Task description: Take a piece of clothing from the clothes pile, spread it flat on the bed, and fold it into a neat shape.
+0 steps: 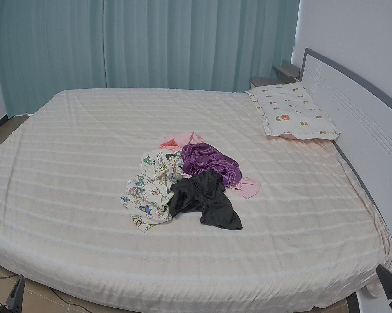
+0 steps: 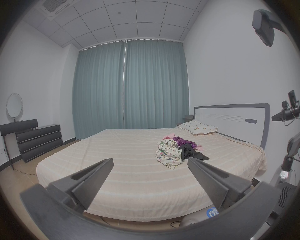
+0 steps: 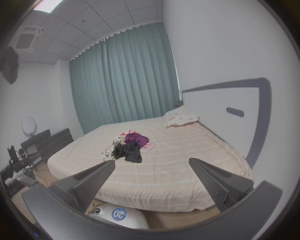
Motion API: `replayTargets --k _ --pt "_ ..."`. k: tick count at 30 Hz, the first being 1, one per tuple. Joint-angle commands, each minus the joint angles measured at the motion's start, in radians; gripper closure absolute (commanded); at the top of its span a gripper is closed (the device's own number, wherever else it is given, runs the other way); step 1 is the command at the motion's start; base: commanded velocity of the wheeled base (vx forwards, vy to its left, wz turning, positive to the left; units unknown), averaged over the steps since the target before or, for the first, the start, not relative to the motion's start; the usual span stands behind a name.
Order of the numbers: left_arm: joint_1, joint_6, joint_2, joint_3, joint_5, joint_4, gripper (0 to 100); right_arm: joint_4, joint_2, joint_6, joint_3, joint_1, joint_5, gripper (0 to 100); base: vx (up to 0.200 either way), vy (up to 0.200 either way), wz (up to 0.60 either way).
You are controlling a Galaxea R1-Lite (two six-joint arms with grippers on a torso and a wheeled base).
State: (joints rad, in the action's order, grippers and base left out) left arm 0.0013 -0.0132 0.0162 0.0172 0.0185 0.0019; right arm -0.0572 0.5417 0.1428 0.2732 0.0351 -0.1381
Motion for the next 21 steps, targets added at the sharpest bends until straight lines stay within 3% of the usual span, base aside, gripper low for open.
replayTargets --k 1,2,3,6,9,15,17,21 --pt "0.0 0.002 -0.009 -0.014 0.0 0.001 0 -0.339 0.86 0.193 0.147 0.123 -0.051 0 0.0 0.0 0.0" --pt "0.0 0.002 -0.009 -0.014 0.0 0.001 0 -0.339 0.86 0.193 0.147 0.123 -0.051 0 0.0 0.0 0.0" --pt "0.0 0.001 -0.009 -0.014 0.0 0.001 0 -0.446 0.98 0.253 0.185 0.16 -0.028 0 0.0 0.0 0.0" --pt "0.0 0.002 -0.009 -0.014 0.0 0.001 0 -0.529 1.152 0.324 0.256 0.213 0.023 0 0.0 0.0 0.0" --pt "0.0 0.002 -0.009 -0.014 0.0 0.001 0 -0.564 1.31 0.399 0.351 0.258 0.081 0 0.0 0.0 0.0" --pt "0.0 0.004 -0.009 -0.014 0.004 0.001 0 -0.573 1.505 0.595 0.518 0.318 0.107 0 0.0 0.0 0.0" --pt "0.0 0.004 -0.009 -0.013 0.004 0.001 0 -0.573 1.515 0.603 0.529 0.321 0.112 0 0.0 0.0 0.0" --pt "0.0 0.006 -0.009 -0.013 0.006 0.003 0 -0.576 1.653 0.621 0.626 0.347 0.186 0 0.0 0.0 0.0"
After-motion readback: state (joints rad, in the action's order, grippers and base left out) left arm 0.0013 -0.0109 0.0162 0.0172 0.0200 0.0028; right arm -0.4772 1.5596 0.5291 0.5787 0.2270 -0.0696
